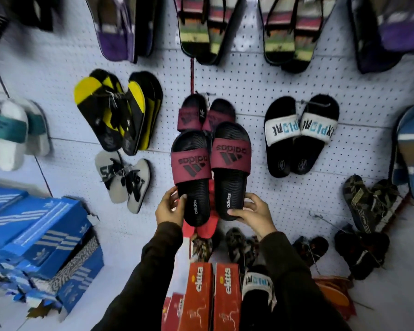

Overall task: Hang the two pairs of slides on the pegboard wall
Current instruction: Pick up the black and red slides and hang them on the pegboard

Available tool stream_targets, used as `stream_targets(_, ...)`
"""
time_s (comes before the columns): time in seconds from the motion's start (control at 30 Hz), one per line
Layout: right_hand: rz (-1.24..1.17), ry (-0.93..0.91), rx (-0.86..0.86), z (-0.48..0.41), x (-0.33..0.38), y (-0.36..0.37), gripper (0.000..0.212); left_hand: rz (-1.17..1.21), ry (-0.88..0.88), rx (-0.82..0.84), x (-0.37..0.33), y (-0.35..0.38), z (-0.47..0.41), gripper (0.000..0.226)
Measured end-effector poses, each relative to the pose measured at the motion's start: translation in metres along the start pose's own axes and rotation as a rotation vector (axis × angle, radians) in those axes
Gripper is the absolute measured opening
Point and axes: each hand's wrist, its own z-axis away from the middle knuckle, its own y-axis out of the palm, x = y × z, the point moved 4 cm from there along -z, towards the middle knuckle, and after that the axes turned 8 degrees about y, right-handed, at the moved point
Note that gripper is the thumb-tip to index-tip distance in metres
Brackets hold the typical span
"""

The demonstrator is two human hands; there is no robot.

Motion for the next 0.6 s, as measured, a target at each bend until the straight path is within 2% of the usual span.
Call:
stream_targets(0.1,-0.004,-0.103,-0.042,-0.002,0.041,0.009,0.068,0.025,0.125,0.011,-0.037,-0.001,-0.031,0.04)
stream_targets(0.3,-0.085,-0.193,-0.013,-0.016,0.11,0.033,0.06,-0.016,0.266,-0.027,-0.093,-0.001,-0.09,0.042)
stream_targets(0.43,-0.092,-0.169,-0.019,-0.032,0.132,0.047,0.067,-0.051,0.238,-0.043,-0.112,0.002,-0.12,0.042)
stream_targets(0.6,-0.072,-0.033,-0.064,-0.056,0.109,0.056,0.074,-0.164,0.118,0.003,-0.091,0.006,-0.132,0.037)
